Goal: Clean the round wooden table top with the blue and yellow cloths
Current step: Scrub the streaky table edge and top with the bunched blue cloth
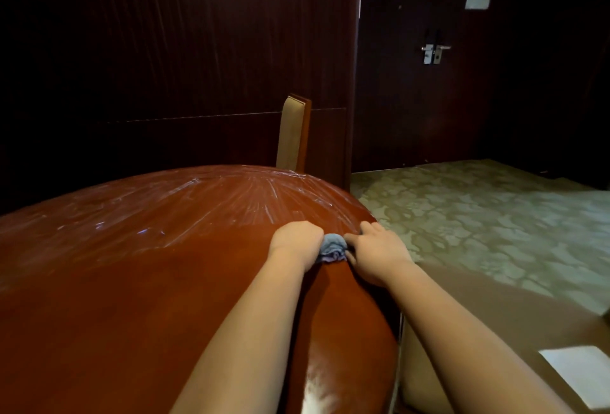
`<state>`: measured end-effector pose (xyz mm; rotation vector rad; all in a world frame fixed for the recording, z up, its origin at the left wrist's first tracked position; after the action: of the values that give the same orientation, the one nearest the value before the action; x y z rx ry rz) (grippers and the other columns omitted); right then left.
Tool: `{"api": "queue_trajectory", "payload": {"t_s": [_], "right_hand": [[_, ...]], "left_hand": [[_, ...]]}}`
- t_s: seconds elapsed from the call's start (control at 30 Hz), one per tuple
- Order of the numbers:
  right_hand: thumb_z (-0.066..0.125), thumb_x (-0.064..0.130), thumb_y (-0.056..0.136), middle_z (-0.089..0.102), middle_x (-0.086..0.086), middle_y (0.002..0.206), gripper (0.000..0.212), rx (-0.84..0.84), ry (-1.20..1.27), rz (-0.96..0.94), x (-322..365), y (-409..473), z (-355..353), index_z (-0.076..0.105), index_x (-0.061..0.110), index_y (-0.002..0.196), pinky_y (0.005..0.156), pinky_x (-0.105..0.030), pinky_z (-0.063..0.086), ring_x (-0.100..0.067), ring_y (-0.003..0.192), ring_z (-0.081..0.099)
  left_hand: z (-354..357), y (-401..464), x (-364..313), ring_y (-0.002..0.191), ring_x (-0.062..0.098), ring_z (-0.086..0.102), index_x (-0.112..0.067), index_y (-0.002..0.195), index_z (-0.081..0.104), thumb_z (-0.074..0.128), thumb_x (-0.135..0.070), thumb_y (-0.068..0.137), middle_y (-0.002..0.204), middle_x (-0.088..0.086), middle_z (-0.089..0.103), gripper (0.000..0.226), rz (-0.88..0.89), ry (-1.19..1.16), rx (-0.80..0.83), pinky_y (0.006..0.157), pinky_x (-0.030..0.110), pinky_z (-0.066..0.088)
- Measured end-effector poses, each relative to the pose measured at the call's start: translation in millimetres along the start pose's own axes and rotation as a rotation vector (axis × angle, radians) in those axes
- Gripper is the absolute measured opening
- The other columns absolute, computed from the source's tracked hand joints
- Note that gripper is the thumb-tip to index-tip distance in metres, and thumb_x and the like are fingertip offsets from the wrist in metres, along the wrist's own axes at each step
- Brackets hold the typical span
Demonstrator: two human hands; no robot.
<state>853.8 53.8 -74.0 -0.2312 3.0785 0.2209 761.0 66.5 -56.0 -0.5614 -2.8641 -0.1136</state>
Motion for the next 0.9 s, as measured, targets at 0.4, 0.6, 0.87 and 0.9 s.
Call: {"api": "queue_trajectory", "payload": {"t_s": [0.4,0.6,0.87,0.9], "right_hand": [[0.038,0.042,0.099,0.044,-0.008,0.127,0.037,-0.051,-0.001,0.033,-28,94,20,0.049,0.029,0.132,0.095,-0.036,0.038,-0.026,0.122,0.040],[0.037,0.042,0.099,0.045,-0.006,0.126,0.037,-0.085,0.024,0.023,-31,91,20,0.048,0.030,0.132,0.091,-0.035,0.037,-0.025,0.120,0.042],[0.039,0.041,0.098,0.046,-0.005,0.124,0.035,-0.040,0.039,0.032,-32,35,8,0.051,0.029,0.128,0.093,-0.035,0.037,-0.024,0.122,0.041],[0.039,0.040,0.098,0.046,-0.005,0.123,0.034,-0.035,0.039,0.035,-30,25,7,0.051,0.028,0.127,0.094,-0.035,0.037,-0.024,0.121,0.042]], "left_hand": [[13,85,25,0.107,0.034,0.058,-0.005,0.113,0.063,0.050,-0.009,0.093,0.117,0.015,0.060,0.025,-0.003,0.006,-0.059,0.083,0.039,0.048],[13,85,26,0.107,0.033,0.057,-0.006,0.113,0.063,0.049,-0.011,0.094,0.116,0.014,0.059,0.025,-0.014,0.002,-0.078,0.083,0.039,0.048],[4,41,-2,0.108,0.033,0.057,-0.005,0.113,0.063,0.048,-0.009,0.094,0.116,0.014,0.058,0.024,0.013,-0.022,-0.040,0.084,0.040,0.048],[2,32,-7,0.109,0.033,0.057,-0.005,0.113,0.063,0.048,-0.009,0.094,0.117,0.013,0.059,0.025,0.017,-0.020,-0.043,0.084,0.040,0.048]]}}
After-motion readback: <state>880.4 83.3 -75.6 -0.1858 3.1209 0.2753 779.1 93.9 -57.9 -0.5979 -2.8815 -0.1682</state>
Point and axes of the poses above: each hand's wrist, its own y-axis towards the middle knuckle, its own z-axis out of the palm, x = y × z, the point moved 9 cm from there along y, towards the middle knuckle
